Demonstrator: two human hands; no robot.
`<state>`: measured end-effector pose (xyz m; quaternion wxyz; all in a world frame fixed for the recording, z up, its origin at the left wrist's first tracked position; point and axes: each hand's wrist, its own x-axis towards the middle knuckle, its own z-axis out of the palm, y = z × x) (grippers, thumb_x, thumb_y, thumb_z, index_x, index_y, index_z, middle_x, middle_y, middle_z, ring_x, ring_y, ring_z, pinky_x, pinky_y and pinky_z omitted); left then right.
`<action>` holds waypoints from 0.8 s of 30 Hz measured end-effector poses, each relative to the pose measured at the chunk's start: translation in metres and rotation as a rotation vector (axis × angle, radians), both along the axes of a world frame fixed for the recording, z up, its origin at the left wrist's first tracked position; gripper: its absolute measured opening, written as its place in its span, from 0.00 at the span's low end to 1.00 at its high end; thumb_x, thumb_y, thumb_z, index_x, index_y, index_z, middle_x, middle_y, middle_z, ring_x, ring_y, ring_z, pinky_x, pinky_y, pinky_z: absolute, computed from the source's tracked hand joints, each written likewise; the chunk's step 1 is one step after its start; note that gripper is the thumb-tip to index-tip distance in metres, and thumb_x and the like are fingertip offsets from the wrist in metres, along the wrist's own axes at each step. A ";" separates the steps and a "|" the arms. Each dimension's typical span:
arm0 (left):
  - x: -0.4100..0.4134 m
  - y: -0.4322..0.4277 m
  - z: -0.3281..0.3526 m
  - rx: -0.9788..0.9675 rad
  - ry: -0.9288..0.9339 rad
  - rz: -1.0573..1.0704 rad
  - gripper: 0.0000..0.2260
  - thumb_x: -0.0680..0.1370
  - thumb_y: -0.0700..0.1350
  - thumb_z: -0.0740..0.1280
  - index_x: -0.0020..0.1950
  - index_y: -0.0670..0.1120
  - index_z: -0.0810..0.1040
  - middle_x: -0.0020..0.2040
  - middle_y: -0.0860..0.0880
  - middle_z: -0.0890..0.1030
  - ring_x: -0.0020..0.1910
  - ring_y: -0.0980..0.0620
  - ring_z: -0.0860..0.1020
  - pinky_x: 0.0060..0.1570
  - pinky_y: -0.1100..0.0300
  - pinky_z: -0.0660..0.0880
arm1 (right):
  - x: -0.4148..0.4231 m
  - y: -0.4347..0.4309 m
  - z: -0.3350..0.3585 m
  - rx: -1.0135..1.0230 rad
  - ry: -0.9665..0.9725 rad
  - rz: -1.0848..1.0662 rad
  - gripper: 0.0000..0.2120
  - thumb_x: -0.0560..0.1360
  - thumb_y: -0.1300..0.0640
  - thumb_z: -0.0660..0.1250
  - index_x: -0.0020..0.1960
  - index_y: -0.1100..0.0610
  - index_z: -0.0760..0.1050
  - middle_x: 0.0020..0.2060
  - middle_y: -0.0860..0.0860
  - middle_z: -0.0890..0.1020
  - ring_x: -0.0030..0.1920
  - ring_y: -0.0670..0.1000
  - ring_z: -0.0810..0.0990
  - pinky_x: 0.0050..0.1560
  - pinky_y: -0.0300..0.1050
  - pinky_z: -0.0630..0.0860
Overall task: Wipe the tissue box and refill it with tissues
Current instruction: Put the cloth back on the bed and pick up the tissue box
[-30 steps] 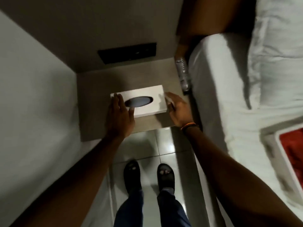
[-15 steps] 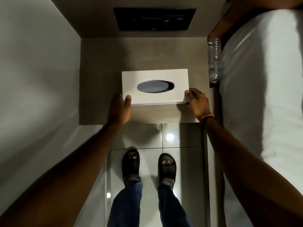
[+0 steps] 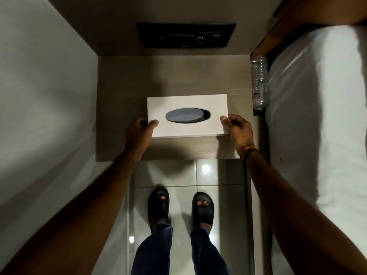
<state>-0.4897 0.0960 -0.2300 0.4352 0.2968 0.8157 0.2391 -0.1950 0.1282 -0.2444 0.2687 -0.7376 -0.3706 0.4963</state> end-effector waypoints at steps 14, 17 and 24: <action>0.013 0.015 0.012 -0.061 0.032 0.112 0.23 0.81 0.60 0.65 0.62 0.41 0.81 0.50 0.48 0.79 0.51 0.48 0.77 0.54 0.55 0.72 | -0.005 0.024 0.014 -0.148 0.050 -0.073 0.13 0.64 0.35 0.75 0.36 0.44 0.84 0.50 0.50 0.86 0.57 0.57 0.82 0.67 0.57 0.77; 0.014 0.021 0.014 -0.105 0.025 0.117 0.28 0.80 0.66 0.62 0.66 0.44 0.79 0.60 0.45 0.81 0.57 0.43 0.78 0.64 0.49 0.74 | -0.004 0.028 0.016 -0.195 0.092 -0.086 0.17 0.65 0.37 0.75 0.41 0.50 0.80 0.51 0.52 0.85 0.56 0.57 0.82 0.62 0.58 0.80; 0.011 0.025 0.012 -0.166 0.025 0.124 0.28 0.78 0.66 0.65 0.64 0.43 0.80 0.62 0.41 0.81 0.60 0.40 0.78 0.66 0.45 0.74 | -0.011 0.030 0.021 -0.210 0.054 -0.077 0.13 0.74 0.46 0.74 0.40 0.53 0.77 0.49 0.54 0.83 0.52 0.58 0.81 0.57 0.53 0.80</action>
